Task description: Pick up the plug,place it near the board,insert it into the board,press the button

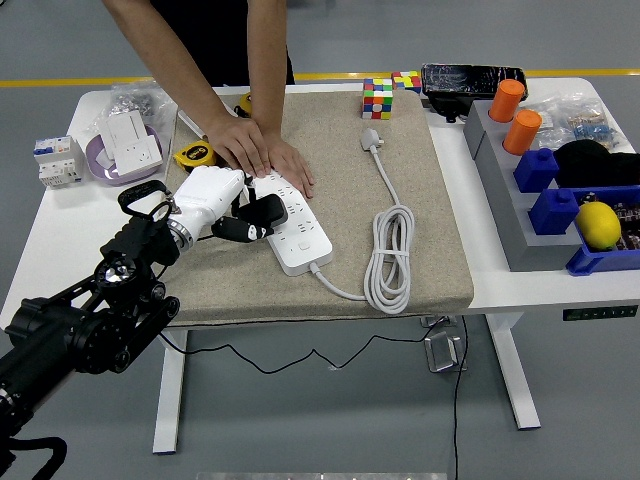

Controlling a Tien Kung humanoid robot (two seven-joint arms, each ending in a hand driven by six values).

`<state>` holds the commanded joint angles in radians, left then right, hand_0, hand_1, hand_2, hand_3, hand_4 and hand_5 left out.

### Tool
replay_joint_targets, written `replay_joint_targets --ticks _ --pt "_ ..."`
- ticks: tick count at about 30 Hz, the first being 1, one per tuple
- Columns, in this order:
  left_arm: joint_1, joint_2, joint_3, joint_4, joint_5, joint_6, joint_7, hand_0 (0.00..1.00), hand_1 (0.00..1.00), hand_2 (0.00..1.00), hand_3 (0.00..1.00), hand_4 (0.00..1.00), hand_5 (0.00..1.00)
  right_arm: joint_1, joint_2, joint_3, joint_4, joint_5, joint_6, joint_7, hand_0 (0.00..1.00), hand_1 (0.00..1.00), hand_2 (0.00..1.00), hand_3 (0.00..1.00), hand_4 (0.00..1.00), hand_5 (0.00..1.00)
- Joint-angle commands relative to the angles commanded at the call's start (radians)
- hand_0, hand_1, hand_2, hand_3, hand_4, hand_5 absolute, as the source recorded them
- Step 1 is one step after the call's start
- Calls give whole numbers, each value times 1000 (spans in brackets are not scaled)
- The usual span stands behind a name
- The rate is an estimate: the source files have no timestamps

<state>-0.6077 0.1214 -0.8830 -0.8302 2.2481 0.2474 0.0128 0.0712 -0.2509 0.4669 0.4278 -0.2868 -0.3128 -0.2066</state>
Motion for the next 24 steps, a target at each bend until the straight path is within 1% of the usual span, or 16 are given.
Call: replay_joint_targets --ticks 7,15,24 --pt "-2 -3 -3 4 0 10 -7 575 468 290 286 484 406 0 1 2 1 -1 -2 2 870 806 768 780 998 834" --pt "-2 -4 8 15 3 9 -8 568 473 293 296 487 404 -1 0 1 1 0 -3 2 870 805 768 781 998 834" --pt "-7 -6 -1 47 21 21 -14 567 476 293 297 490 405 2 1 2 1 0 -2 3 870 804 767 780 998 834"
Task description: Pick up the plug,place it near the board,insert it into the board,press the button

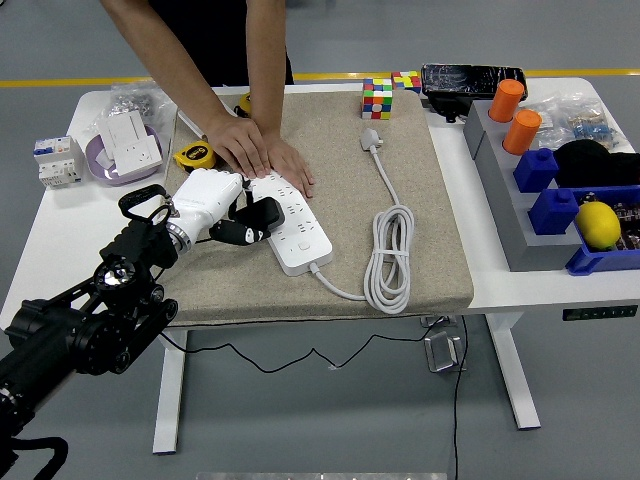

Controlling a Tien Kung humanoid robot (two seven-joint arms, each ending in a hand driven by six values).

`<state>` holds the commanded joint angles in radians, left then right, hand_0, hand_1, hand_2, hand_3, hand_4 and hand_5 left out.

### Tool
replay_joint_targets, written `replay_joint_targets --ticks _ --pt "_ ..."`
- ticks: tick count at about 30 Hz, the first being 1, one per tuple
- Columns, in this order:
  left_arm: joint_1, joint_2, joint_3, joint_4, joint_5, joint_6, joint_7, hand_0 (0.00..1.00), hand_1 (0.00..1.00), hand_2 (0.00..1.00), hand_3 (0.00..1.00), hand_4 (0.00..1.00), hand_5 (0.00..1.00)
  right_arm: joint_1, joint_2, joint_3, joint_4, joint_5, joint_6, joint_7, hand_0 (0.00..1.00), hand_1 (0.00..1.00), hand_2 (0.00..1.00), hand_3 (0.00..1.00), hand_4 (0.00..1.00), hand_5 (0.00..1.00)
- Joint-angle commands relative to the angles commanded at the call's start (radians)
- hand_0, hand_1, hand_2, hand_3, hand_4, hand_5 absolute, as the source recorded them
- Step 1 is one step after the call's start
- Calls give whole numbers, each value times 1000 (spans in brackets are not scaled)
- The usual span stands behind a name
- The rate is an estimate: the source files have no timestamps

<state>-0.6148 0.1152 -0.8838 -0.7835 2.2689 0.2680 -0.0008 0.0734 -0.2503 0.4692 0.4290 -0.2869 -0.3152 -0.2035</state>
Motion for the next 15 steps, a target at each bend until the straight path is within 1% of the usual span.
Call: replay_joint_targets --ticks 15 --pt "-2 -1 3 13 0 -6 0 565 479 295 299 496 400 1 0 3 0 1 1 3 869 803 768 780 998 833"
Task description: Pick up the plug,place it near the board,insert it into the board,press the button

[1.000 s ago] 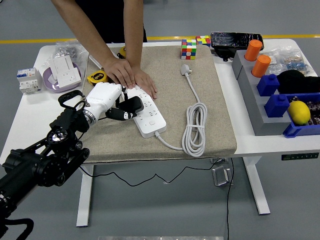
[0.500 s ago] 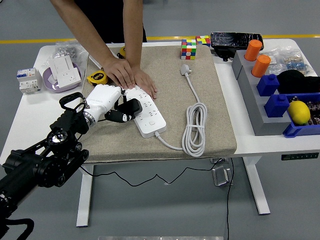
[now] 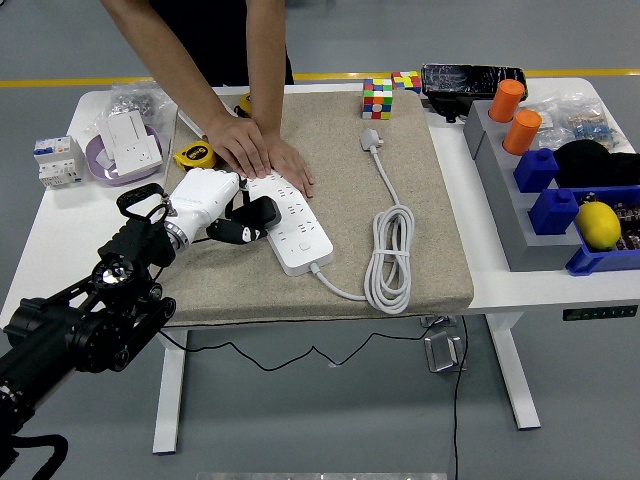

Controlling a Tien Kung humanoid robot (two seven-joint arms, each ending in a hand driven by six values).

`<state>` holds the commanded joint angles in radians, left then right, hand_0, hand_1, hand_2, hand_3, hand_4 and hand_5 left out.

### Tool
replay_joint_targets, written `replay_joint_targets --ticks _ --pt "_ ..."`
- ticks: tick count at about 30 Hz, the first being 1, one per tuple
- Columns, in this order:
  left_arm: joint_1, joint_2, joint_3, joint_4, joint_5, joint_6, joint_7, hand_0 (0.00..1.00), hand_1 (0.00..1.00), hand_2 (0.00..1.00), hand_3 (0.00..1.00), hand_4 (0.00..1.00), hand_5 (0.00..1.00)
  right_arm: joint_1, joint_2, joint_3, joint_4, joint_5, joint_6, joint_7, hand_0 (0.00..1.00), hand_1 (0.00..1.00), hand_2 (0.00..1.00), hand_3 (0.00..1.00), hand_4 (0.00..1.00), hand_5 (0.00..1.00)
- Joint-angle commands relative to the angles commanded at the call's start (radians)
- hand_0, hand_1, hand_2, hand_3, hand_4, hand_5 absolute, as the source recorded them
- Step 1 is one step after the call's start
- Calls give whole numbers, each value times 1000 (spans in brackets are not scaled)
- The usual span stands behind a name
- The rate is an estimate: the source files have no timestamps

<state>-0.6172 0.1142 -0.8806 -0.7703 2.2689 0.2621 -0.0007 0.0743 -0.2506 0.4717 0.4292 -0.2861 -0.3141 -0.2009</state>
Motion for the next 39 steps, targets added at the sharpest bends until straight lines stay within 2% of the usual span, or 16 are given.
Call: replay_joint_targets --ticks 16,17,22,23,28,29,34,35,39 --pt "-4 1 7 5 0 -7 -1 565 483 297 301 497 395 2 0 1 -1 4 -1 4 869 803 766 780 998 834" --pt "-4 1 7 6 0 -7 -2 570 536 430 435 523 367 1 -1 0 -1 6 -1 5 870 803 767 780 998 834" --pt "-2 1 3 9 0 -9 -5 570 536 430 435 523 367 0 -2 -2 -1 10 -2 7 870 803 767 780 998 834" --pt "-2 1 3 10 0 -10 -6 614 687 584 583 761 362 0 -2 -2 -1 11 -2 7 871 803 767 780 998 835" --pt "-1 0 -2 12 0 -12 -9 614 687 584 583 761 362 -2 -1 -4 -2 13 -1 6 871 803 767 780 998 835" --pt "-1 0 -3 12 0 -12 -9 671 752 728 789 838 383 -2 -2 -4 -2 13 -1 6 871 803 767 780 998 835" --pt "-1 0 -5 12 0 -15 -10 671 752 728 789 838 383 -1 -2 -3 -2 14 -1 7 871 803 767 780 998 835" --pt "-1 0 -6 12 0 -14 -10 694 774 765 849 885 386 -1 -2 -3 -2 14 -2 7 873 803 766 780 998 839" --pt "0 2 -12 10 0 -17 -10 694 774 765 849 885 386 -1 -2 -3 -2 15 -3 8 873 803 766 780 998 839"
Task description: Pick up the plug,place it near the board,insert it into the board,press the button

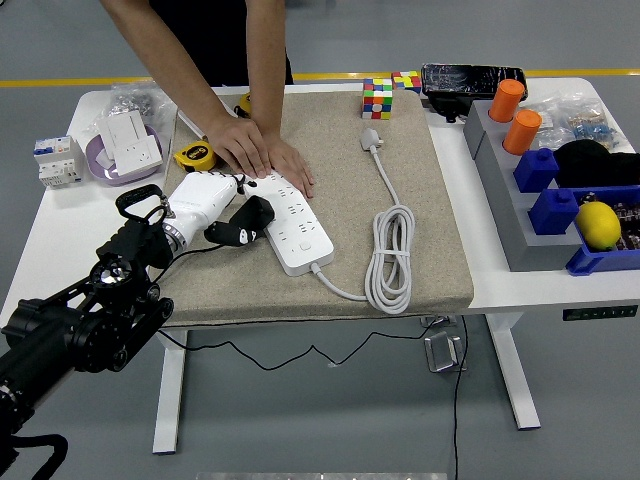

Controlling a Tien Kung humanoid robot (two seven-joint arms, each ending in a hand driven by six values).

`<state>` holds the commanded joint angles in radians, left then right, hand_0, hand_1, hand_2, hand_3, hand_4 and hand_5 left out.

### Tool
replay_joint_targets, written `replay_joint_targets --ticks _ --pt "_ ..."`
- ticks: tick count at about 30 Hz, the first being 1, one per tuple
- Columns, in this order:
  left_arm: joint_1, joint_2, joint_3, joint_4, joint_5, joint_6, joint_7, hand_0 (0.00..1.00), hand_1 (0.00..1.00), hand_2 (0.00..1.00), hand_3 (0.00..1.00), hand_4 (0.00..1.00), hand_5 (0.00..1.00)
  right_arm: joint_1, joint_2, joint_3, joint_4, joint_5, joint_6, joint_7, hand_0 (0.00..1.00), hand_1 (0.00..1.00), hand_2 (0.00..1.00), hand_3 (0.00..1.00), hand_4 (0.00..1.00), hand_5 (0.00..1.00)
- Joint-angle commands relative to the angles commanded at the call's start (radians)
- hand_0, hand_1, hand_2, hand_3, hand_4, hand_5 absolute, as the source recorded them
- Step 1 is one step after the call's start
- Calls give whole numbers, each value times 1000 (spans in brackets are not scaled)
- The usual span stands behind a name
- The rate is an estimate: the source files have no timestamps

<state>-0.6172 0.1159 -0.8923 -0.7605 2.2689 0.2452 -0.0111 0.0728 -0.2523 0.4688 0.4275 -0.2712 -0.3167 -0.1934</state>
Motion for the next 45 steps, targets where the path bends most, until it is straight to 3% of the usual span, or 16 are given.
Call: replay_joint_targets --ticks 1,2,13,14,17,19,20,25,26,29,32,37,45 --pt "1 1 -2 -2 0 -2 1 694 774 765 849 885 386 0 0 0 0 0 0 0 873 803 766 780 998 839" --pt "3 3 -4 -8 0 -7 2 703 780 770 862 951 378 0 1 1 0 0 0 0 873 803 766 780 998 842" --pt "48 58 -28 -181 0 -107 43 721 791 790 889 998 371 -5 4 7 -1 1 -2 1 873 802 766 780 998 850" --pt "54 63 -30 -199 0 -120 48 763 843 837 923 998 439 -4 5 10 -1 0 -3 1 873 802 766 780 998 852" --pt "87 78 -66 -269 -18 -165 69 763 843 837 923 998 439 -1 5 19 1 -4 -4 2 873 802 766 780 998 852" --pt "119 85 -95 -329 -80 -174 89 763 843 837 923 998 439 -2 6 25 2 -7 -5 3 873 802 766 780 998 852" --pt "142 89 -108 -367 -124 -172 102 874 938 919 943 998 801 -4 6 25 2 -6 -5 3 874 802 765 779 998 855" --pt "226 93 -127 -542 -331 -141 162 874 938 919 943 998 801 -11 8 23 -2 0 -6 1 874 802 765 779 998 855" --pt "241 94 -125 -574 -377 -142 174 964 984 964 946 998 998 -11 9 25 -2 -1 -6 1 873 801 765 780 998 857" --pt "271 98 -113 -624 -500 -154 200 964 984 964 946 998 998 -9 9 33 0 -7 -7 2 873 801 765 780 998 857" --pt "287 99 -96 -633 -562 -168 214 997 995 979 952 998 998 -8 10 36 1 -10 -7 2 873 801 765 780 998 858" --pt "290 93 -75 -601 -555 -179 212 997 995 979 952 998 998 -10 10 31 0 -7 -7 1 873 801 765 780 998 858" --pt "283 86 -77 -562 -521 -161 193 998 997 974 950 998 998 -9 10 28 0 -8 -7 1 873 802 765 780 998 858"
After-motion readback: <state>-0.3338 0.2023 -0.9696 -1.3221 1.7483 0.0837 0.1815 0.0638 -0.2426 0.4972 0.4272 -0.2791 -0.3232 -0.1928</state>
